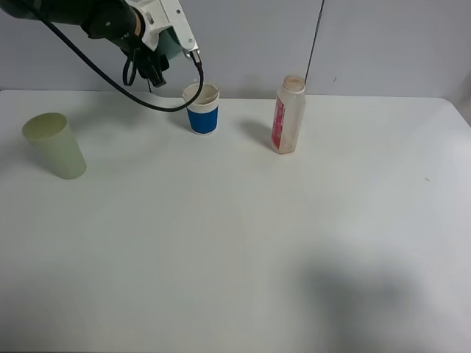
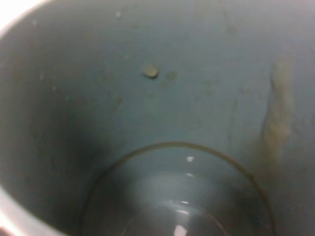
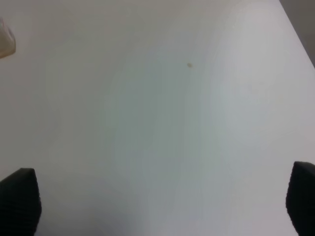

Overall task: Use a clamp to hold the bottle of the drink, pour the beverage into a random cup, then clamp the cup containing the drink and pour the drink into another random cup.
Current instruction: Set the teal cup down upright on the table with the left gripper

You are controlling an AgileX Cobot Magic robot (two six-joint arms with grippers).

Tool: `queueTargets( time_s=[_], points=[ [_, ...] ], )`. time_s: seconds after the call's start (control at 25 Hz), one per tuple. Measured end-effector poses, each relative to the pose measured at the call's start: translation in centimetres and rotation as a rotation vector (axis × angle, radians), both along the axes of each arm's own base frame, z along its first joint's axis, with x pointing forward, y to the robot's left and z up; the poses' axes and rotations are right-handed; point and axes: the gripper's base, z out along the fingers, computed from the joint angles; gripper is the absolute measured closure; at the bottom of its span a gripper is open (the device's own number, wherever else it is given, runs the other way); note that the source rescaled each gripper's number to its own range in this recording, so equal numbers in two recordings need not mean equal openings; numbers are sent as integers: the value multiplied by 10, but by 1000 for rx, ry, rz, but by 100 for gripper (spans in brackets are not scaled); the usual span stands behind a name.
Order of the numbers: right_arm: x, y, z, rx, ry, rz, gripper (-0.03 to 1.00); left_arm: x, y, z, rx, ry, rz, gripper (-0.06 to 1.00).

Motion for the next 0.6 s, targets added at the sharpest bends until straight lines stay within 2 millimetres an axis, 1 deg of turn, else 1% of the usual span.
queueTargets(
  time_s=[0.44,0.6],
  points=[
    [0,0,0,0,0,0,-3,6,7,4,-252,-7,76,94],
    [0,0,0,0,0,0,-3,8,9,5,-308,-14,92,94]
  ],
)
